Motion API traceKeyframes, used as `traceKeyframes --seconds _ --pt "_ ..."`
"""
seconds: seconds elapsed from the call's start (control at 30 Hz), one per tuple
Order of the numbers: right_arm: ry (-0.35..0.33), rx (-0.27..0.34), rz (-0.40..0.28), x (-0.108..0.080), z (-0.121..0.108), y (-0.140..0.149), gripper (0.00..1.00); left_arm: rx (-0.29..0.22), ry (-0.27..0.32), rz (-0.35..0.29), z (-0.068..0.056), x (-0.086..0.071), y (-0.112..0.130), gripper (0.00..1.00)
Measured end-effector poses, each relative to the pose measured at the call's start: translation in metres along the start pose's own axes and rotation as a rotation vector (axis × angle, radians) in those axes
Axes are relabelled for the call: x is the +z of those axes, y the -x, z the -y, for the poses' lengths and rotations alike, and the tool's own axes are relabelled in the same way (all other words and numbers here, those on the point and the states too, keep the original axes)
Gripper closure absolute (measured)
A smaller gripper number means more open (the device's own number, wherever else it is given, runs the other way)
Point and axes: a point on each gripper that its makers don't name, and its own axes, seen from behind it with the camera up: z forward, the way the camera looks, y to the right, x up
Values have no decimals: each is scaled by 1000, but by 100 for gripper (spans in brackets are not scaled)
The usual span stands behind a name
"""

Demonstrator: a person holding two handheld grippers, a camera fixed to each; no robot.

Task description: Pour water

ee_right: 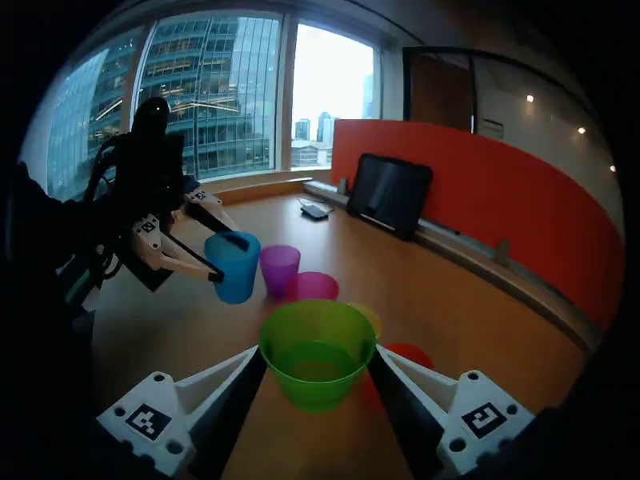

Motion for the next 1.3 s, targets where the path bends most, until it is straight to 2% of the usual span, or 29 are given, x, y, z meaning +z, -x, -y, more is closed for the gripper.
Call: traceKeyframes --seconds 0.3,0.67,1.0,1.3 --pt "-13 6 51 12 2 24 10 -8 19 45 -5 12 21 13" --pt "-26 12 99 21 6 48 10 -14 29 76 -2 25 36 13" --pt "-26 23 111 27 5 58 10 -10 36 96 -5 34 47 13" --pt "-28 24 114 31 6 61 10 -15 40 106 -4 35 54 13"
